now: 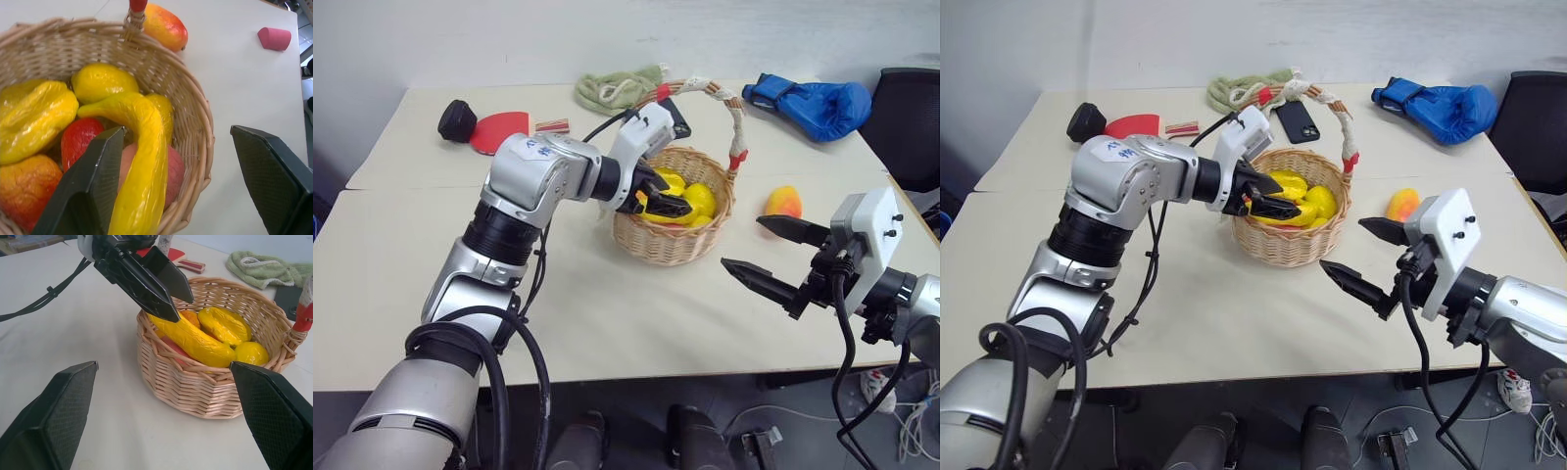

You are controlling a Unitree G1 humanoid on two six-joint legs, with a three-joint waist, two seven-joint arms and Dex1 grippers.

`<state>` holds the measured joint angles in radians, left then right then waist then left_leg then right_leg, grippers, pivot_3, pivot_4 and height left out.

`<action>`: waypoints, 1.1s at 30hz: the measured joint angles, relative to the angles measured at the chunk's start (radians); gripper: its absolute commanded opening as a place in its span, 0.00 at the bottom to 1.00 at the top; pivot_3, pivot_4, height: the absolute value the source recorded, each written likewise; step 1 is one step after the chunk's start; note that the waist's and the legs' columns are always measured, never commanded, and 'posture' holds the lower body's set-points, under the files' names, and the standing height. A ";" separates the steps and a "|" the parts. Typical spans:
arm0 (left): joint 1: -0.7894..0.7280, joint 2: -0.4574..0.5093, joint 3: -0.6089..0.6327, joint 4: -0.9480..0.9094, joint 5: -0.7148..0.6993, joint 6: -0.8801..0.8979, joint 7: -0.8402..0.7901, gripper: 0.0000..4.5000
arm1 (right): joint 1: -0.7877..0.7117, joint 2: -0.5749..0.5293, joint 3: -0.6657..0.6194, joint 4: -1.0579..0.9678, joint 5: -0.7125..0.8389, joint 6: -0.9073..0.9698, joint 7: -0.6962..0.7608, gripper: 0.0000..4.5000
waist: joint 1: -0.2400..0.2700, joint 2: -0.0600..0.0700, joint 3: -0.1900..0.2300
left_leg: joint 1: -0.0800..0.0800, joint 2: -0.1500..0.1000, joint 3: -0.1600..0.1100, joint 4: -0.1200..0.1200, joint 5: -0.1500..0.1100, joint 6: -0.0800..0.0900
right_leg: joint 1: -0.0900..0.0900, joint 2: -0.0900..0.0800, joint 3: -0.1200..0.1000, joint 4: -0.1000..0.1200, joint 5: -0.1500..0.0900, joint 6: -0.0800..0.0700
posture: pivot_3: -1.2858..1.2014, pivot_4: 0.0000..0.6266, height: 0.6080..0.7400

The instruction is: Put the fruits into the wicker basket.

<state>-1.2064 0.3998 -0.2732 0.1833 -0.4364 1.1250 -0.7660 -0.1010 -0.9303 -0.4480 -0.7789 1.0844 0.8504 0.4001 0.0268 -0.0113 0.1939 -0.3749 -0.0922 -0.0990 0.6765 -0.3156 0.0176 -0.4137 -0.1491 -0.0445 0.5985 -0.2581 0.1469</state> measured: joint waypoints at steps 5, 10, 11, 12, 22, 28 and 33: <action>0.045 0.075 0.073 -0.122 -0.066 -0.016 -0.102 0.79 | 0.009 -0.002 -0.022 0.020 -0.039 0.000 -0.019 1.00 | -0.002 0.000 0.000 | 0.000 0.000 0.000 0.000 0.000 0.000 | 0.000 0.000 0.001 -0.001 0.000 0.000 | 0.52 0.24 1.00; 0.137 0.180 0.188 -0.219 -0.187 -0.015 -0.235 0.99 | -0.008 0.006 -0.019 0.159 -0.152 0.001 -0.086 1.00 | -0.002 0.000 0.000 | 0.000 0.000 0.000 0.000 0.000 0.000 | 0.000 0.000 0.001 0.000 0.000 0.000 | 0.52 0.24 1.00; 0.152 0.204 0.208 -0.243 -0.209 -0.023 -0.265 0.99 | -0.019 0.014 -0.014 0.189 -0.168 0.002 -0.098 1.00 | -0.002 0.000 0.000 | 0.000 0.000 0.000 0.000 0.000 0.000 | 0.000 0.000 0.001 0.000 0.000 0.000 | 0.52 0.24 1.00; 0.169 0.228 0.227 -0.267 -0.228 -0.041 -0.297 0.99 | -0.040 0.026 -0.002 0.217 -0.185 0.003 -0.110 1.00 | -0.004 0.001 0.000 | 0.000 0.001 0.000 0.000 0.000 0.000 | 0.000 0.000 0.001 0.000 0.000 -0.001 | 0.52 0.24 1.00; 0.312 0.352 0.372 -0.346 -0.340 -0.222 -0.507 0.99 | -0.398 0.183 0.183 0.696 -0.384 0.034 -0.204 1.00 | -0.006 0.003 0.001 | 0.002 0.001 0.002 -0.001 0.001 -0.001 | 0.000 0.000 0.002 0.000 0.001 -0.002 | 0.52 0.24 1.00; 0.342 0.344 0.386 -0.372 -0.359 -0.243 -0.468 0.99 | -0.596 0.259 0.225 1.042 -0.517 -0.037 -0.190 1.00 | -0.010 0.003 0.002 | 0.001 0.000 0.003 -0.007 0.001 -0.001 | -0.002 0.000 0.002 0.002 0.001 -0.002 | 0.52 0.24 1.00; 0.358 0.342 0.383 -0.384 -0.361 -0.252 -0.436 0.99 | -0.719 0.303 0.249 1.297 -0.613 -0.126 -0.140 1.00 | -0.030 0.003 0.002 | 0.001 0.001 0.003 -0.012 0.001 -0.001 | -0.003 0.001 0.002 -0.003 0.001 -0.002 | 0.52 0.24 1.00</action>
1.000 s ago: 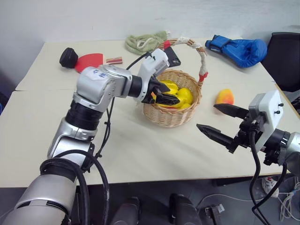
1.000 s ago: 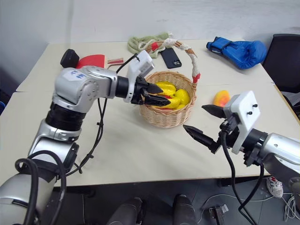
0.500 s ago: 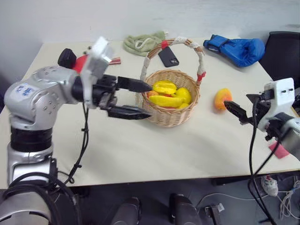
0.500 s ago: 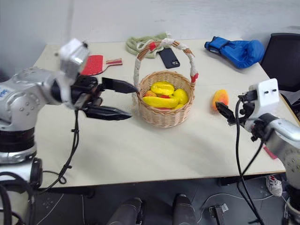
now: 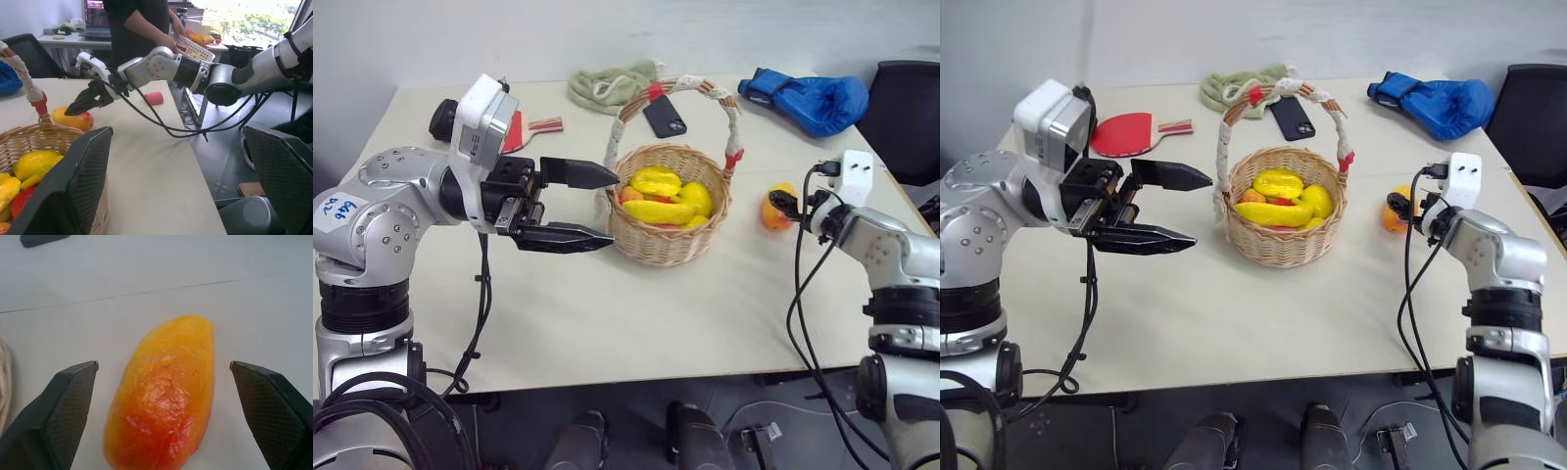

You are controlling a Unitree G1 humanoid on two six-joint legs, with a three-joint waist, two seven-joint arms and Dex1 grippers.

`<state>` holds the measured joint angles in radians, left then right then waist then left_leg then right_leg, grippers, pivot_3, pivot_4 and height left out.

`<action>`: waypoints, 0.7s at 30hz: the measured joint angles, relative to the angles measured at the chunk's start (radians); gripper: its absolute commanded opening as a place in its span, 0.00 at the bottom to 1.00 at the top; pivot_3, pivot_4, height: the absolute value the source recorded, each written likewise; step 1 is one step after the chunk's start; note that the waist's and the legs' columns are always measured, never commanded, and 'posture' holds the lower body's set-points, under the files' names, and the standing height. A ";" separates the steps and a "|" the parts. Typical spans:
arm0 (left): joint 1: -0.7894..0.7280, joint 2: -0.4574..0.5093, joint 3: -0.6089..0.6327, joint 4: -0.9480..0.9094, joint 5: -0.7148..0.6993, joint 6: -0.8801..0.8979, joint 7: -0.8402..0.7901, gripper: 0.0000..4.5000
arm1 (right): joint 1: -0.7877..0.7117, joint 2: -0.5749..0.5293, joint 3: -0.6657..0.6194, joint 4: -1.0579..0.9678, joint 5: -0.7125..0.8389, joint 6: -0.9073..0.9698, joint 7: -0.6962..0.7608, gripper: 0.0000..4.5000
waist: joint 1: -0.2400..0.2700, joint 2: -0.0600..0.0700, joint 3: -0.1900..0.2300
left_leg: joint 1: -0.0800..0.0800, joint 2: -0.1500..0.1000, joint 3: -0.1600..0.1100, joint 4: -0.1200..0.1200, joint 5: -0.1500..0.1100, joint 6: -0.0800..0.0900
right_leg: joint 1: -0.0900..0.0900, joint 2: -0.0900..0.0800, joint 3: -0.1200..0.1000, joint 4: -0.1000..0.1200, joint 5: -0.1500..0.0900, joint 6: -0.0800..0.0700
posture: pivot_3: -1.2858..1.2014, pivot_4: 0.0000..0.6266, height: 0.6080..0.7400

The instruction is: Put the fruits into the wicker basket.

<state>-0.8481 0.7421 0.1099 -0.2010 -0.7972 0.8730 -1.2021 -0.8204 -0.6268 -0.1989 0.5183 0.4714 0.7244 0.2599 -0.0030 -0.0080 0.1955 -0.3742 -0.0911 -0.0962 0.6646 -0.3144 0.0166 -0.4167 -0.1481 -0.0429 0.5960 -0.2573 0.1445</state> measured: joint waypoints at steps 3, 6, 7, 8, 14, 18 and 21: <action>0.000 0.000 -0.003 -0.004 0.000 -0.008 0.010 0.99 | -0.036 0.022 0.024 0.115 -0.048 -0.036 0.043 1.00 | -0.006 0.000 0.000 | 0.000 0.000 0.001 0.000 0.000 0.000 | 0.000 0.000 0.000 -0.001 0.000 0.000 | 0.52 0.24 1.00; -0.001 0.000 -0.006 -0.004 -0.001 -0.012 0.014 0.99 | -0.067 0.048 0.027 0.211 -0.078 -0.075 0.067 1.00 | -0.013 0.000 0.000 | 0.000 0.000 0.001 -0.001 0.000 0.000 | 0.000 0.000 0.000 -0.001 0.000 0.000 | 0.52 0.24 1.00; -0.001 0.000 -0.008 -0.004 -0.002 -0.013 0.017 1.00 | -0.079 0.055 0.024 0.236 -0.083 -0.092 0.076 0.92 | -0.015 0.000 0.000 | 0.000 0.000 0.001 0.000 0.000 0.000 | 0.000 0.000 0.000 -0.001 0.000 0.000 | 0.52 0.24 1.00; -0.002 0.000 -0.010 -0.004 -0.002 -0.013 0.018 1.00 | -0.083 0.055 0.023 0.244 -0.086 -0.099 0.081 0.87 | -0.017 0.000 0.000 | 0.000 0.000 0.001 0.000 0.000 0.000 | 0.000 0.000 0.000 -0.001 0.000 0.000 | 0.52 0.24 1.00; -0.004 0.000 -0.013 0.000 -0.002 -0.021 0.032 1.00 | -0.057 0.054 0.001 0.198 -0.094 -0.136 0.147 0.64 | -0.024 0.000 0.000 | 0.000 0.001 0.001 0.000 0.000 -0.001 | 0.000 0.000 0.000 0.000 0.000 0.000 | 0.52 0.24 1.00; 0.004 0.012 -0.010 0.021 0.004 -0.027 0.048 1.00 | 0.075 0.033 -0.023 -0.063 -0.051 -0.045 0.186 0.64 | -0.021 0.001 0.000 | 0.000 0.000 0.000 0.000 0.000 -0.001 | -0.001 0.000 0.000 0.001 0.000 0.000 | 0.52 0.24 1.00; 0.035 0.031 0.006 0.050 0.021 -0.040 0.068 1.00 | 0.228 -0.009 -0.044 -0.421 0.050 0.117 0.215 0.64 | -0.015 0.003 0.002 | -0.001 0.000 0.000 0.000 0.000 -0.001 | -0.003 0.001 0.001 0.001 0.000 0.000 | 0.52 0.24 1.00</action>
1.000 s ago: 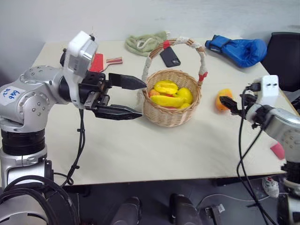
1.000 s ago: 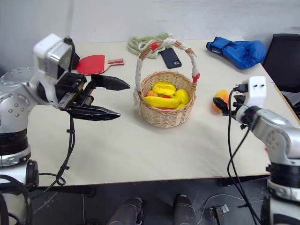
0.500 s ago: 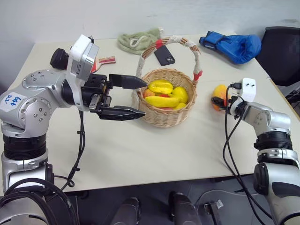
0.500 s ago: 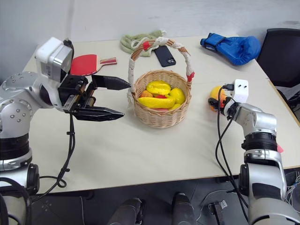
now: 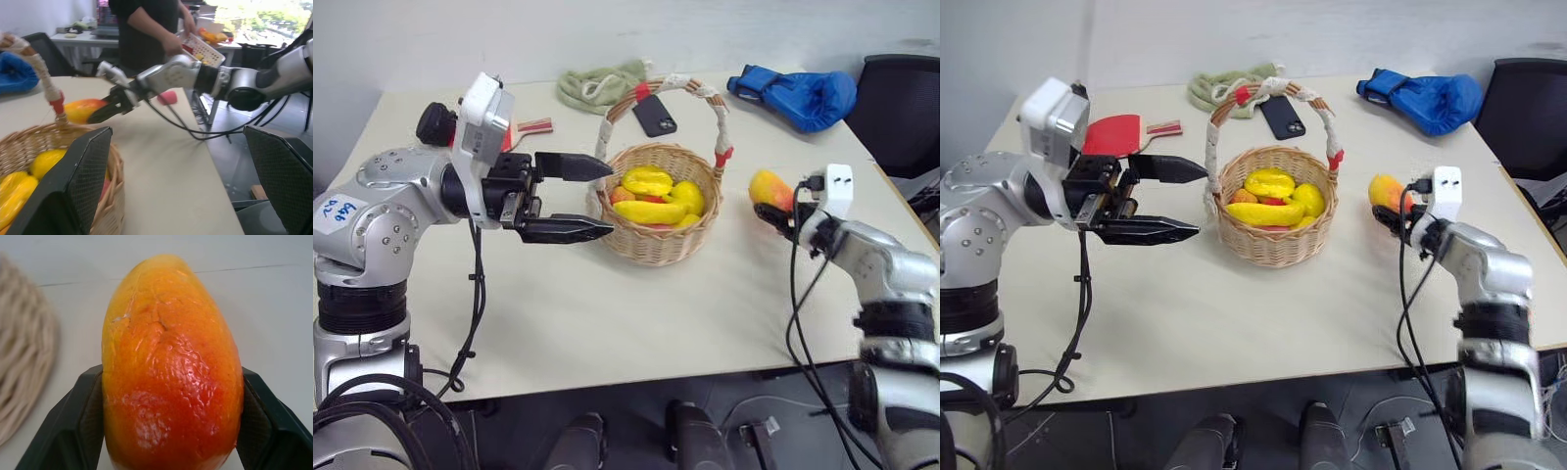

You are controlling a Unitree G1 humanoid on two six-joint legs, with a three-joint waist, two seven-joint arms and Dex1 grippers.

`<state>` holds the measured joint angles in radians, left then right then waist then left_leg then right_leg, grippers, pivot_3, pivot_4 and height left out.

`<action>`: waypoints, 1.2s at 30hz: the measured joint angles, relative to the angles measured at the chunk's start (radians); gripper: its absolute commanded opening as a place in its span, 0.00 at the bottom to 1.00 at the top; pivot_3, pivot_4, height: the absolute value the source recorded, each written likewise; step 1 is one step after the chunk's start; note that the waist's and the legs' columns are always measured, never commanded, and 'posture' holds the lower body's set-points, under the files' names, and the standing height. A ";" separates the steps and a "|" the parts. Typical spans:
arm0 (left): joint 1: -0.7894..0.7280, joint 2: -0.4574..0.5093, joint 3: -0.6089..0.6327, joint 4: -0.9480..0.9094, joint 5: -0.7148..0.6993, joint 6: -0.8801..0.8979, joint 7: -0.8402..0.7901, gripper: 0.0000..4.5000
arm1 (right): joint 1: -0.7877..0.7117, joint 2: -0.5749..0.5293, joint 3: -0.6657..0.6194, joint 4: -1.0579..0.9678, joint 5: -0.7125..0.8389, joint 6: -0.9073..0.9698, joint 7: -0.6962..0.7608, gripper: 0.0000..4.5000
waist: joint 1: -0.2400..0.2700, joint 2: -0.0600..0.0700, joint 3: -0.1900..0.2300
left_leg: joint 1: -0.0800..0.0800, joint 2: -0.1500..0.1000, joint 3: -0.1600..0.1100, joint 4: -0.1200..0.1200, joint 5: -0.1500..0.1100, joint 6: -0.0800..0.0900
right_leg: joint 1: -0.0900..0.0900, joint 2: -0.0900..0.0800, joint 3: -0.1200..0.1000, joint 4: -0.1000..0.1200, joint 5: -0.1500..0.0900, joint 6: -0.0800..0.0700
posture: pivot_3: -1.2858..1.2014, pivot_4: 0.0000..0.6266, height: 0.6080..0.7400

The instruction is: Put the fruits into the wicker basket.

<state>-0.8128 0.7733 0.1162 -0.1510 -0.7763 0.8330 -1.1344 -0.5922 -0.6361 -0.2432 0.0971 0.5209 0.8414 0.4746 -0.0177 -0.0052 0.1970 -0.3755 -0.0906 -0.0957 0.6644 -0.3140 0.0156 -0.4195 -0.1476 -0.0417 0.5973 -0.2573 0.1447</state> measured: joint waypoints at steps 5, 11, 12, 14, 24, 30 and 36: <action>0.020 0.014 0.004 0.031 0.008 -0.015 0.008 1.00 | 0.012 0.058 0.000 -0.453 0.247 0.262 -0.041 0.64 | -0.010 0.000 0.000 | 0.002 0.000 0.001 0.001 0.001 -0.002 | -0.004 0.002 0.007 0.007 0.000 0.000 | 0.52 0.24 1.00; 0.017 0.008 -0.001 0.045 0.015 -0.049 0.005 1.00 | -0.161 0.217 0.167 -0.455 0.240 0.311 -0.133 0.64 | -0.005 0.000 0.000 | 0.004 -0.002 0.002 0.001 0.004 -0.004 | -0.008 0.002 0.013 0.011 0.001 -0.002 | 0.52 0.24 1.00; 0.017 0.007 -0.003 0.047 0.017 -0.055 0.003 1.00 | -0.194 0.228 0.199 -0.414 0.213 0.293 -0.136 0.72 | -0.005 0.000 0.000 | 0.004 -0.002 0.003 0.001 0.004 -0.004 | -0.008 0.002 0.014 0.012 0.001 -0.002 | 0.52 0.24 1.00; 0.015 0.004 -0.005 0.047 0.019 -0.064 -0.002 1.00 | -0.240 0.249 0.234 -0.321 0.159 0.257 -0.142 0.86 | -0.001 0.000 0.000 | 0.003 -0.002 0.003 0.000 0.003 -0.004 | -0.008 0.002 0.014 0.014 0.001 -0.002 | 0.52 0.24 1.00; 0.042 0.001 -0.003 0.035 0.016 -0.070 0.011 1.00 | -0.256 0.243 0.182 -0.305 0.137 0.244 -0.116 0.99 | -0.005 0.000 0.000 | -0.006 -0.002 0.005 -0.001 0.002 -0.002 | -0.020 0.003 0.018 0.013 0.001 -0.002 | 0.52 0.24 1.00; 0.054 -0.002 0.002 0.010 0.014 -0.064 0.020 1.00 | -0.151 0.150 0.004 -0.535 0.285 0.384 -0.138 0.99 | -0.004 0.000 0.000 | -0.012 -0.002 0.006 0.002 0.003 -0.002 | -0.025 0.003 0.019 0.015 0.001 -0.002 | 0.52 0.24 1.00; 0.031 -0.032 -0.009 0.010 0.015 -0.066 0.029 1.00 | -0.142 0.145 -0.028 -0.495 0.195 0.320 -0.248 0.99 | -0.010 0.000 0.000 | -0.009 -0.002 0.012 0.002 0.006 -0.002 | -0.025 0.003 0.023 0.015 0.004 -0.002 | 0.52 0.24 1.00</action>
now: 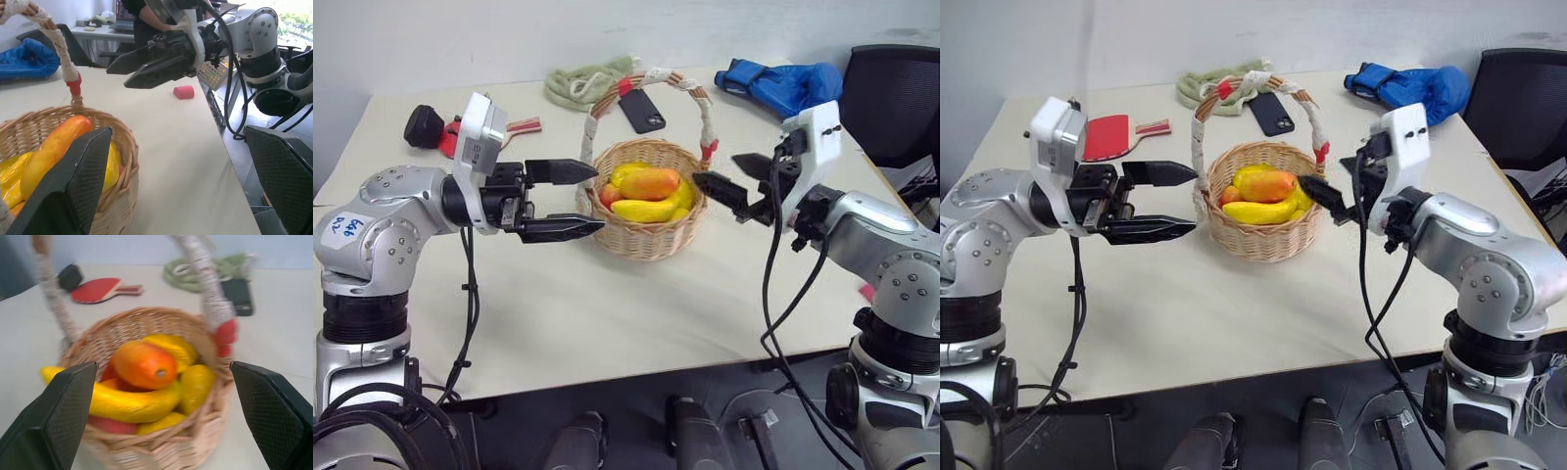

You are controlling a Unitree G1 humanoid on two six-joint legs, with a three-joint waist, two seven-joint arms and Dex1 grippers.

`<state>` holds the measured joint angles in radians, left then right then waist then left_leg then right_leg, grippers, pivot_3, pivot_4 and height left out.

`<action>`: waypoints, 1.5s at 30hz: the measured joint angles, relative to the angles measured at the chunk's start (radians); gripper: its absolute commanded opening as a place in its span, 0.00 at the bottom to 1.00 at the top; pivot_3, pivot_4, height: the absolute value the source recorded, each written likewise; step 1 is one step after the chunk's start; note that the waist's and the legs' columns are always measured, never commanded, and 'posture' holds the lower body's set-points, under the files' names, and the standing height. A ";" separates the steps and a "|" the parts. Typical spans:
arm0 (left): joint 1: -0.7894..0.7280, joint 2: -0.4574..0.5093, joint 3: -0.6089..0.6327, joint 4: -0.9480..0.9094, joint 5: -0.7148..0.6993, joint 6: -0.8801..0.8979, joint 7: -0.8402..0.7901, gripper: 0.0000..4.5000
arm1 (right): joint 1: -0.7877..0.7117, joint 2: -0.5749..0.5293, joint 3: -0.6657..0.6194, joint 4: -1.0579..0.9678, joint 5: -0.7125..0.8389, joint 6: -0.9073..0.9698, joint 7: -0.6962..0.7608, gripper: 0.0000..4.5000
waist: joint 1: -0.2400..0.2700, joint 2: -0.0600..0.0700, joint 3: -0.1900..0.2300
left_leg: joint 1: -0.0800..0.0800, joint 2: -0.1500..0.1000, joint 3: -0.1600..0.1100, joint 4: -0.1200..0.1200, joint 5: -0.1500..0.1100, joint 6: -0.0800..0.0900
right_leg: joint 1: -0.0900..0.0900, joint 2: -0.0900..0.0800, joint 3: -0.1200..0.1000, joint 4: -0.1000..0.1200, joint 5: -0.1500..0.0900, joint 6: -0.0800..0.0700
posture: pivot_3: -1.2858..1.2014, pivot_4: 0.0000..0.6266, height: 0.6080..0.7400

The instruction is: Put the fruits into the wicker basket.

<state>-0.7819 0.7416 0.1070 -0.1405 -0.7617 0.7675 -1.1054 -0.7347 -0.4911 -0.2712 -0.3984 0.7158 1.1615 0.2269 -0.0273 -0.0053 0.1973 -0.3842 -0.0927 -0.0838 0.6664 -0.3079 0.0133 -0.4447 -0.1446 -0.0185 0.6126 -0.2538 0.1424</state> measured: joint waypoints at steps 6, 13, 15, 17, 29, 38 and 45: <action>-0.037 -0.018 -0.010 0.012 0.004 -0.007 0.000 1.00 | -0.067 0.038 0.112 0.241 -0.152 -0.201 0.024 0.99 | -0.001 0.000 0.000 | 0.001 0.000 0.003 0.000 0.000 0.000 | -0.001 0.001 0.003 0.004 0.000 0.000 | 0.52 0.24 1.00; -0.044 -0.023 -0.010 0.028 0.005 -0.007 0.015 1.00 | -0.163 0.073 0.178 0.506 -0.266 -0.386 0.094 0.96 | -0.001 0.000 0.000 | 0.000 0.000 0.003 -0.001 0.000 0.001 | -0.002 0.001 0.003 0.002 0.000 0.000 | 0.52 0.24 1.00; -0.044 -0.023 -0.010 0.027 0.005 -0.007 0.021 1.00 | -0.179 0.078 0.181 0.548 -0.281 -0.419 0.113 0.87 | -0.001 0.000 0.000 | 0.000 0.001 0.003 -0.001 0.000 0.001 | -0.002 0.001 0.002 0.002 0.000 0.000 | 0.52 0.24 1.00; -0.044 -0.023 -0.010 0.026 0.005 -0.007 0.025 1.00 | -0.188 0.085 0.185 0.584 -0.297 -0.446 0.133 0.73 | -0.001 0.000 0.000 | 0.000 0.001 0.003 -0.001 0.000 0.001 | -0.002 0.001 0.003 0.002 0.000 0.000 | 0.52 0.24 1.00; -0.044 -0.052 -0.012 0.025 0.002 -0.006 0.037 1.00 | -0.128 0.074 0.145 0.462 -0.285 -0.454 0.187 0.05 | 0.002 0.000 0.000 | -0.002 0.001 0.001 -0.001 0.000 0.000 | -0.003 0.001 0.001 0.002 0.000 0.000 | 0.52 0.24 1.00; -0.057 -0.079 -0.032 0.037 0.002 -0.006 0.019 1.00 | 0.199 -0.153 -0.148 0.088 -0.258 -0.349 0.133 0.05 | 0.028 0.000 0.000 | -0.004 0.000 0.003 0.000 -0.001 0.002 | -0.002 0.001 0.002 -0.001 0.001 0.002 | 0.52 0.24 1.00; -0.093 -0.140 -0.068 0.075 0.004 -0.015 0.012 1.00 | 0.369 -0.184 -0.275 0.062 -0.317 -0.377 0.077 0.13 | 0.023 0.000 0.000 | 0.001 0.001 0.012 0.000 0.001 0.004 | -0.001 0.001 0.009 -0.001 0.006 0.003 | 0.52 0.24 1.00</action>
<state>-0.8751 0.6012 0.0387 -0.0651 -0.7572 0.7530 -1.0933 -0.3654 -0.6750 -0.5463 -0.3365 0.3987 0.7849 0.3038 -0.0038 -0.0053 0.1973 -0.3828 -0.0919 -0.0720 0.6665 -0.3070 0.0175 -0.4455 -0.1433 -0.0098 0.6116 -0.2482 0.1450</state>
